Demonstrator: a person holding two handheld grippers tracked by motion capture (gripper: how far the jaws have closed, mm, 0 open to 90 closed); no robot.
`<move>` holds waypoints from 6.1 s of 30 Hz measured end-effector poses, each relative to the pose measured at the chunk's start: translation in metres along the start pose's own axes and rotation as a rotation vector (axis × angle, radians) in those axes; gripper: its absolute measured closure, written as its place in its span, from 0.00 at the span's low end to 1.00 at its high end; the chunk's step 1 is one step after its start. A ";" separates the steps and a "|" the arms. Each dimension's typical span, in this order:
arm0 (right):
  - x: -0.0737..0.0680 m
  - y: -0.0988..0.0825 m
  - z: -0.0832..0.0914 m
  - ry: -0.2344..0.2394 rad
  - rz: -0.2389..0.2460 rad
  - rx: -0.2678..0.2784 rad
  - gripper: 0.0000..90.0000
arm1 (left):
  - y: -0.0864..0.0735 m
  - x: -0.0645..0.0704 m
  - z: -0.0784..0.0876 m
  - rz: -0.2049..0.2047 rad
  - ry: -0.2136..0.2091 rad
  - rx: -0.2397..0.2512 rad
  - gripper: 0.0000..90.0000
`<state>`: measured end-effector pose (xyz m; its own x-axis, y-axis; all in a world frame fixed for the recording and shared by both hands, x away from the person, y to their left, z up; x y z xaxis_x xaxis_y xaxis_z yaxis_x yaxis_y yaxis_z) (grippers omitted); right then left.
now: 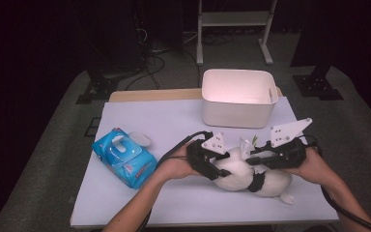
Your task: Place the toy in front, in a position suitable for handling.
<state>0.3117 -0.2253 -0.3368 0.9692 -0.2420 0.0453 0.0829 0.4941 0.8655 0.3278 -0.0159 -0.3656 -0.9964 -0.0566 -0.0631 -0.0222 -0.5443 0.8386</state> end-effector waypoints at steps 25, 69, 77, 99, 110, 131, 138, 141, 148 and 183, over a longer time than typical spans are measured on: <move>0.007 -0.048 0.043 -0.051 -0.121 0.014 0.87 | -0.012 -0.009 -0.003 0.110 -0.056 0.091 0.21; 0.006 0.011 0.047 0.003 -0.046 0.135 0.87 | 0.049 -0.004 0.029 -0.003 0.021 0.082 0.40; 0.007 0.031 0.039 0.008 0.008 0.111 0.88 | 0.057 -0.002 0.018 -0.028 0.022 0.067 0.38; 0.012 0.018 0.044 -0.029 -0.039 0.138 0.88 | 0.035 -0.017 0.021 0.098 0.007 0.095 0.41; 0.011 0.043 0.041 -0.038 0.025 0.096 0.88 | 0.039 -0.016 0.027 0.083 0.013 0.079 0.41; 0.016 0.020 0.051 -0.057 -0.035 0.112 0.88 | 0.026 -0.018 0.013 0.108 0.023 0.081 0.45; 0.016 0.024 0.041 -0.032 -0.029 0.106 0.88 | 0.026 -0.017 0.029 0.084 0.045 0.051 0.45; 0.015 0.031 0.039 -0.026 -0.017 0.117 0.88 | 0.025 -0.016 0.028 0.078 0.041 0.059 0.45; 0.011 0.050 0.030 -0.008 0.032 0.083 0.88 | 0.029 -0.013 0.022 0.062 0.030 0.063 0.45; 0.021 0.038 0.048 -0.034 -0.002 0.019 0.87 | 0.036 -0.008 0.013 0.043 0.015 0.065 0.45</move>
<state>0.3238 -0.2519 -0.2794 0.9607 -0.2708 0.0602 0.0799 0.4780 0.8747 0.3342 -0.0236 -0.3279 -0.9952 -0.0920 -0.0340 0.0150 -0.4853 0.8742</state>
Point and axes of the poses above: each handheld gripper's, and its own axes: z roughly backward along the jaws, y roughly out of its top, x roughly to its right, the point moved 3 cm from there along -z, roughly forward along the jaws, and after that the axes turned 10 degrees about x, right-handed, at the moved point
